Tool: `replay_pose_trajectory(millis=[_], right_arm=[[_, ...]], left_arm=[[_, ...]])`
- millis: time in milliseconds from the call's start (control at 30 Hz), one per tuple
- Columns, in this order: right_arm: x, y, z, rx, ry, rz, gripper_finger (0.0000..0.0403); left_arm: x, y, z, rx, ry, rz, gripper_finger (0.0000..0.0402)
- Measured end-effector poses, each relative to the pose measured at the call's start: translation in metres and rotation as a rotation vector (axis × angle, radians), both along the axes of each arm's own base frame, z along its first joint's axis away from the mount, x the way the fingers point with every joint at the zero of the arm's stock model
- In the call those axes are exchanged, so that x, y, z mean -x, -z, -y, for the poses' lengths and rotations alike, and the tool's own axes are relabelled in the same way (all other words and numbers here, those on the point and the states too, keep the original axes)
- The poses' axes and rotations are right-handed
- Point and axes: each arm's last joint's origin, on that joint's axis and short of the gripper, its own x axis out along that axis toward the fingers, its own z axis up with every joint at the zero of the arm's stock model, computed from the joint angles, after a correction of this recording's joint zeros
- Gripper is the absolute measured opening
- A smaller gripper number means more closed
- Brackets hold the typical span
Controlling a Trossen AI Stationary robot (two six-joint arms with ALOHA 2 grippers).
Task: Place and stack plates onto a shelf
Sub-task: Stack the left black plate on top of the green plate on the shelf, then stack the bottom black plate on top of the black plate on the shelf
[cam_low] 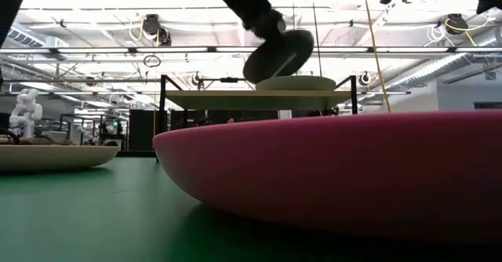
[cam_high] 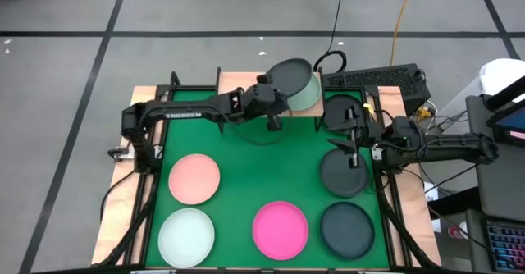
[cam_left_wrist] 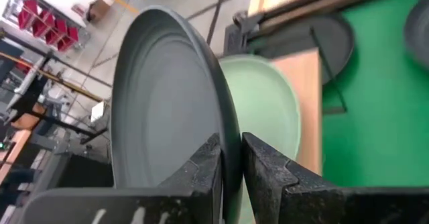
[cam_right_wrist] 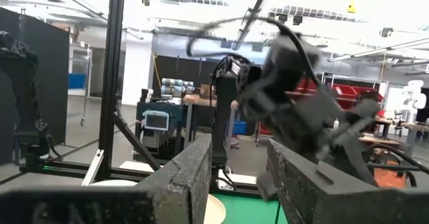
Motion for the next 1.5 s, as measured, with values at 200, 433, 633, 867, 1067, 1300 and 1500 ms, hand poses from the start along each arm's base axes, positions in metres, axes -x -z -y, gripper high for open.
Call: replay_pose_trajectory(millis=[200,433,633,867,1067,1300,1500], right_arm=[[0.003,0.0,0.0,0.0,0.0,-0.008,0.013],[0.003,0.0,0.0,0.012,0.004,-0.001,0.013],[0.003,-0.001,0.0,0.013,0.004,0.001,0.013],[0.003,0.0,0.0,0.012,0.004,-0.002,0.013],[0.002,0.002,0.0,0.01,0.004,-0.029,0.013],[0.0,0.012,0.0,0.003,0.006,-0.129,0.013],[-0.001,0.021,0.001,-0.042,0.041,-0.228,0.013]], left_arm=[[-0.001,0.003,-0.011,0.002,-0.028,0.0,0.0059],[-0.001,0.003,-0.011,-0.008,-0.023,0.002,0.0084],[-0.004,-0.001,-0.007,-0.015,-0.006,0.049,0.0148],[-0.009,-0.007,0.004,-0.05,0.035,0.09,0.0172],[-0.004,-0.015,0.009,-0.051,0.026,0.114,0.0173],[0.025,-0.054,0.023,0.068,0.021,0.24,0.0172],[0.057,-0.084,0.028,0.135,-0.005,0.314,0.0172]])
